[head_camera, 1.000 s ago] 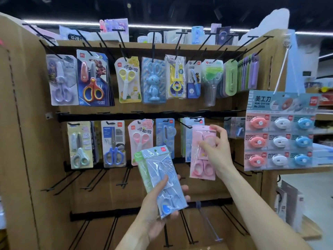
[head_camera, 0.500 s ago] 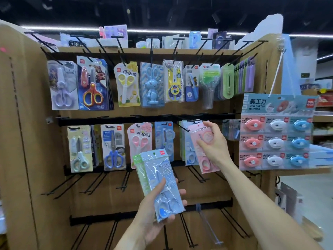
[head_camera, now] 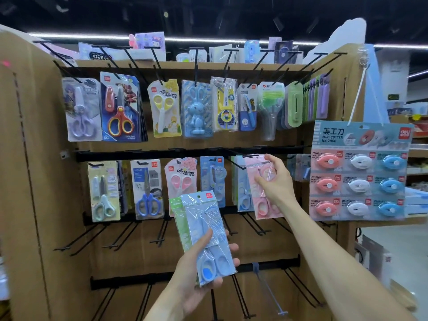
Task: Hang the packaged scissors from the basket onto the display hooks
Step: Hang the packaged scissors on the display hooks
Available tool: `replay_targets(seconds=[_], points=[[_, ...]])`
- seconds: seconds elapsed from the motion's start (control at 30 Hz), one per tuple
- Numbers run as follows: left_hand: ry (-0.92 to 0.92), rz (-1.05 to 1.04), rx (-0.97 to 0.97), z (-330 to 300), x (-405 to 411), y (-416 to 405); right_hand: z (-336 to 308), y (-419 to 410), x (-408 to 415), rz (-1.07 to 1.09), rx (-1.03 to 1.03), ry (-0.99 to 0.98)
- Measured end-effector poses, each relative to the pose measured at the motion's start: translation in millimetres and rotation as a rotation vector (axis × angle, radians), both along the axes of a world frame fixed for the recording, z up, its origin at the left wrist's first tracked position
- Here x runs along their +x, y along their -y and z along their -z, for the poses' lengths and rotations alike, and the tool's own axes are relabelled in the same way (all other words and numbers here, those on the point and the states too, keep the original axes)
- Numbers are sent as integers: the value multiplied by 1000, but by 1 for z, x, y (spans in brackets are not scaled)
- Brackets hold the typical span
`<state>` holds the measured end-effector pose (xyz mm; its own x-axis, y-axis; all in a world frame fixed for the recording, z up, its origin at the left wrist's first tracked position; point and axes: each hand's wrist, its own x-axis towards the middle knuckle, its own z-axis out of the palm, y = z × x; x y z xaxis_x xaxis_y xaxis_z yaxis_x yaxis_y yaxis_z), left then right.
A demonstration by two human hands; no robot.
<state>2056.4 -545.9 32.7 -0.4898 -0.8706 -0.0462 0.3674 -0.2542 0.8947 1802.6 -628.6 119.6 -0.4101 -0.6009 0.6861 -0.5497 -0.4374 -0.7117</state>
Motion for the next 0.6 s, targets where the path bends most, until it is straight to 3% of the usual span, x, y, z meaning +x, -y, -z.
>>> replay_targets(seconds=[0.3, 0.5, 0.6], points=[[28, 12, -18, 5, 2, 8, 1, 16, 3, 26, 103, 7], [57, -18, -40, 8, 2, 12, -2, 35, 9, 137, 325, -98], [87, -65, -24, 12, 3, 12, 24, 6, 25, 272, 176, -77]])
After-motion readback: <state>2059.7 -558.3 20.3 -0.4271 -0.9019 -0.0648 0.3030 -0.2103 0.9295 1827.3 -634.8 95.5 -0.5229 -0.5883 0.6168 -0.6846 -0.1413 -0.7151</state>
